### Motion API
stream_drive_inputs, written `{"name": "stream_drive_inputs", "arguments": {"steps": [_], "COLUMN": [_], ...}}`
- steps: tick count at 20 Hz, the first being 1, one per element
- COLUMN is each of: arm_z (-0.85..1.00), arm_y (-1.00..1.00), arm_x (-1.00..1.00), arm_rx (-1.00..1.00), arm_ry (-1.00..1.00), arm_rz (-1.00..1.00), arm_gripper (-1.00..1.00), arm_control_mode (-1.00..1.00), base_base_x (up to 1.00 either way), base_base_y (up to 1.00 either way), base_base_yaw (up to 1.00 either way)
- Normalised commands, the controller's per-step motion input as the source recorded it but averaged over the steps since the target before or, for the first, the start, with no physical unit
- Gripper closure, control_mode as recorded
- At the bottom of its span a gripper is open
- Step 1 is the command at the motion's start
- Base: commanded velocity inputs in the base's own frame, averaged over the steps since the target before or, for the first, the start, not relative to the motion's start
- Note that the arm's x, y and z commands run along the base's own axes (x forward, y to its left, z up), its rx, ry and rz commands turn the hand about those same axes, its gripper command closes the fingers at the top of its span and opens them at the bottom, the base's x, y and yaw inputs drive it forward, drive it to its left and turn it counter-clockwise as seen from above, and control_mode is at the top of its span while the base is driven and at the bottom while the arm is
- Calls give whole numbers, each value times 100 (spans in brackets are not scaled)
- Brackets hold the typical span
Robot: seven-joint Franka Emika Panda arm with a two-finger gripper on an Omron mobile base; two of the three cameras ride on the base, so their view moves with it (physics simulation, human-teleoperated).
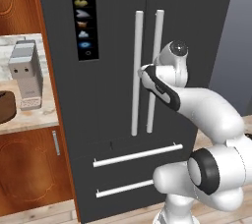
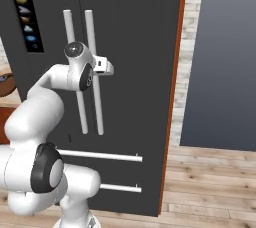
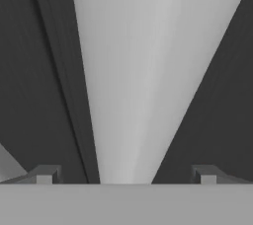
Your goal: Retrieve a lemon from the fridge and place it on the cutting board with the fish.
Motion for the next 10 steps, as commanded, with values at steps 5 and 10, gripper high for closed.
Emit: {"name": "stream_drive_inputs", "arguments": {"steps": [5, 10], "arm_z": [0, 0], "arm_y": [0, 0], "arm_x": [29, 9], "arm_rx": [0, 0], "arm_ry": [-1, 0], "arm_rz": [1, 1], "arm_gripper": [-100, 100], "arm_control_mode": [-100, -100], "base_base_x": [0, 0], "base_base_y": [0, 0], "base_base_yaw": [0, 0]}}
